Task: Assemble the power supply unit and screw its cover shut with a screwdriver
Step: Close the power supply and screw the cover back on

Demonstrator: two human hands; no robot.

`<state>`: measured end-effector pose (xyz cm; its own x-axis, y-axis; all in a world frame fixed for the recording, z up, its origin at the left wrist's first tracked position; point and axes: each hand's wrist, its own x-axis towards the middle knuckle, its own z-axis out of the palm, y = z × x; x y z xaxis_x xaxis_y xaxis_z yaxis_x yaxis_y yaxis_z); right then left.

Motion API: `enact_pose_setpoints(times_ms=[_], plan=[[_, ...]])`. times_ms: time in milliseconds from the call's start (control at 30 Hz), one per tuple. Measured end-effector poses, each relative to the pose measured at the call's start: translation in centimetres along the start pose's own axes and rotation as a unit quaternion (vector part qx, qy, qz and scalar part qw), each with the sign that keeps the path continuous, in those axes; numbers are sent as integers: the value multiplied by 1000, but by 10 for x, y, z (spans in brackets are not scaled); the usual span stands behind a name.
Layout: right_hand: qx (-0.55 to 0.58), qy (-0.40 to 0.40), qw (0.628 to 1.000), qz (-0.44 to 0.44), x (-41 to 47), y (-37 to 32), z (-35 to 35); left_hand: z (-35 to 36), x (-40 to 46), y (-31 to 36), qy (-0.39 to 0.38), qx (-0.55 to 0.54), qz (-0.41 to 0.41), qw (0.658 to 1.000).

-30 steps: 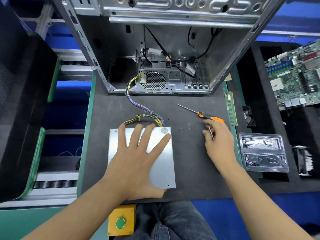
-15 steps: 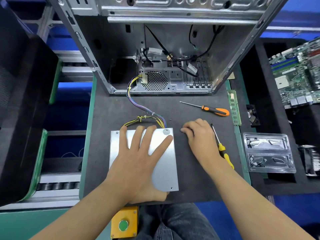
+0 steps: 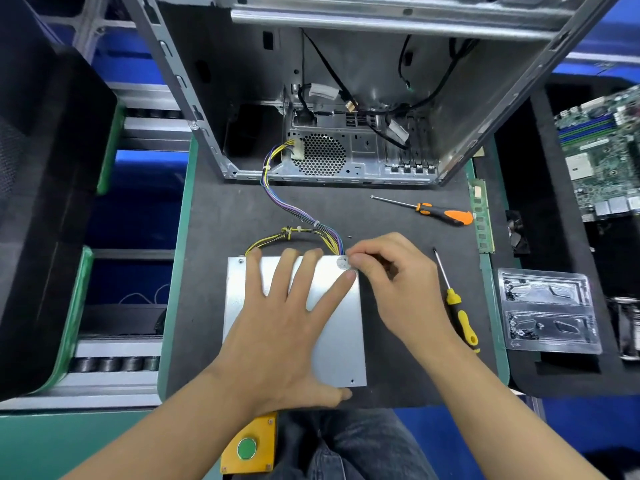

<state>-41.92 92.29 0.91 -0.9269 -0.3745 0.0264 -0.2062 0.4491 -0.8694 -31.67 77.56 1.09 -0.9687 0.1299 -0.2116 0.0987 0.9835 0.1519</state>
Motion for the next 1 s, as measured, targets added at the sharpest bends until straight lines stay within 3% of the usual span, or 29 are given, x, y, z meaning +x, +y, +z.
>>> enact_pose_setpoints(times_ms=[400, 767, 1000], plan=[[-209, -1, 964, -165, 7, -2, 5, -2, -2, -1, -9, 7, 0, 1000], [-232, 15, 949, -211, 0, 6, 4, -1, -2, -1, -3, -1, 5, 1000], [-200, 14, 963, -181, 2, 4, 5, -2, -2, -2, -11, -1, 12, 1000]])
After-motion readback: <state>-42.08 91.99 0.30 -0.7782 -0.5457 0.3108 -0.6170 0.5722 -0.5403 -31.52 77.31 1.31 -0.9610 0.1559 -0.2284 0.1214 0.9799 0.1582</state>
